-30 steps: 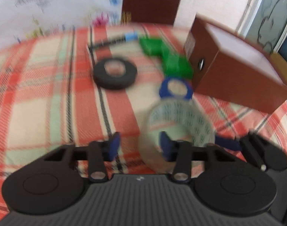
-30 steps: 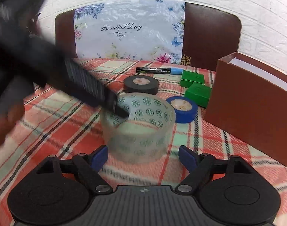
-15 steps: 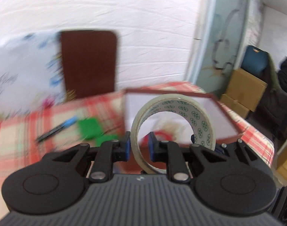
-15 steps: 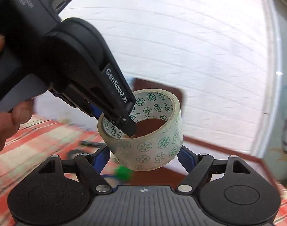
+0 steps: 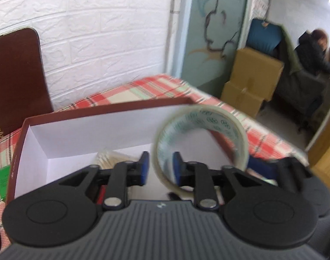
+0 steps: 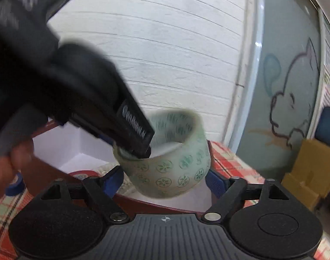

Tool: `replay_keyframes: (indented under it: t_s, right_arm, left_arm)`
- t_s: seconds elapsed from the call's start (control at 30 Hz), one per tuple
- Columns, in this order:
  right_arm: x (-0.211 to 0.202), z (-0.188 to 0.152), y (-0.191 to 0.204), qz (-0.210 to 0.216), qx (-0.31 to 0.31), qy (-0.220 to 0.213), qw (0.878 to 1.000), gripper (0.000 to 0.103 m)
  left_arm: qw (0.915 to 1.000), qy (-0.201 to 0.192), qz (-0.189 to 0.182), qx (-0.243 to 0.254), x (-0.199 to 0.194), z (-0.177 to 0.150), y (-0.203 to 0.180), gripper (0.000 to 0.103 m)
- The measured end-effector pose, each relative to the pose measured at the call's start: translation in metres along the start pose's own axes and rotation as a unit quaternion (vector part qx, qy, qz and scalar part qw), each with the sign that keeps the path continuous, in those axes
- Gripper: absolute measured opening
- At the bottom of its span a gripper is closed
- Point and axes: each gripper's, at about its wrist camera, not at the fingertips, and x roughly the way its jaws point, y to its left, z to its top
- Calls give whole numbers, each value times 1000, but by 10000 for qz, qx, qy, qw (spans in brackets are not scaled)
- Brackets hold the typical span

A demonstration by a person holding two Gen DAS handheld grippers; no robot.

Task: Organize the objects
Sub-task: 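Lower the clear tape into the brown box and open the left gripper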

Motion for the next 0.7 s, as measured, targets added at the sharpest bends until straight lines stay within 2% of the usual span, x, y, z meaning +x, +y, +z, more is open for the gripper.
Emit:
replay_keyframes:
  t_s: [0.1,0.23,0.33,0.5,0.63,0.7]
  right_arm:
    - [-13,-7,1,-118,66,-175,9998,85]
    - [-24,-19,19,-67,253,-417,9988,85]
    - [-30,-22,35,64,467,-437,9979,85]
    - [-30,-30,62,557,341,-20,9979,84]
    - [-33,-37,88,986,226,349,9943,84]
    - [-32,-38,100,1137,138,495,9922,84]
  left_arm:
    - [9999,26,161,30,-2,-6,1,43]
    - [9998,37,182,35,-10,-13,9,43]
    - [9997,-86,201,77,-26,-23,14,43]
    - [9993,-247,269,43,-53,-45,25,44]
    - [9977,-456,507,11,-80,-66,40,49]
    - [9968,-422,674,-58,-89,-77,52,50]
